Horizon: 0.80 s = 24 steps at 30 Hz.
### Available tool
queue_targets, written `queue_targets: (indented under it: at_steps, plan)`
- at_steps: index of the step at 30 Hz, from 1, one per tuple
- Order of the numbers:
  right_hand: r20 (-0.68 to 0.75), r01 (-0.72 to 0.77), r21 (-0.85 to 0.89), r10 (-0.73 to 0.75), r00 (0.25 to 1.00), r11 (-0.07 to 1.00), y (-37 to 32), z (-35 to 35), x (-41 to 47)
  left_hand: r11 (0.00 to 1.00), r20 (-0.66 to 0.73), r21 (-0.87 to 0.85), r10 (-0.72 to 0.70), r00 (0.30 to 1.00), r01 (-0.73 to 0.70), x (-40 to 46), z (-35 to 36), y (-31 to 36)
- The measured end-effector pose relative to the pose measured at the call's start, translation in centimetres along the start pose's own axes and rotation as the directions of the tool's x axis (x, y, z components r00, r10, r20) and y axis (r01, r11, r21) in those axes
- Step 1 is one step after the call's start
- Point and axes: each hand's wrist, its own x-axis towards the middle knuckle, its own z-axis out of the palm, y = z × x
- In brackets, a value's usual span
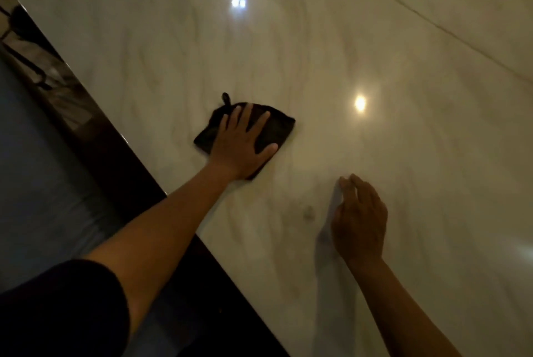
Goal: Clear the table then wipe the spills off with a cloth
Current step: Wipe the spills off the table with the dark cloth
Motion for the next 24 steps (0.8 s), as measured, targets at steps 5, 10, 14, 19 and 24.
queue_targets:
  at_steps: [5,10,14,19,24]
  plan:
    - [0.002,0.059,0.032,-0.059,0.998,0.998,-2.9,0.8,-0.1,0.997,-0.068,-0.065,0.046,0.997,-0.05,-7.4,1.6,3.4]
    - [0.034,0.149,0.074,-0.152,0.988,0.986,-5.6,1.4,-0.2,0.938,0.003,0.008,0.346,0.938,-0.346,-13.7,1.3,-1.9]
    - [0.097,0.265,0.042,-0.268,0.959,0.963,-8.0,2.6,-1.3,0.998,-0.049,0.01,-0.061,0.997,0.062,-7.7,0.2,-8.9]
    - [0.094,0.293,0.077,-0.3,0.949,0.953,-9.6,3.3,-1.1,0.95,-0.059,-0.029,-0.313,0.948,0.312,-8.3,0.8,-7.2]
    - [-0.015,0.305,0.151,-0.306,0.952,0.94,-10.3,3.8,0.7,0.999,-0.073,-0.053,-0.01,0.997,0.006,-17.1,2.5,-1.2]
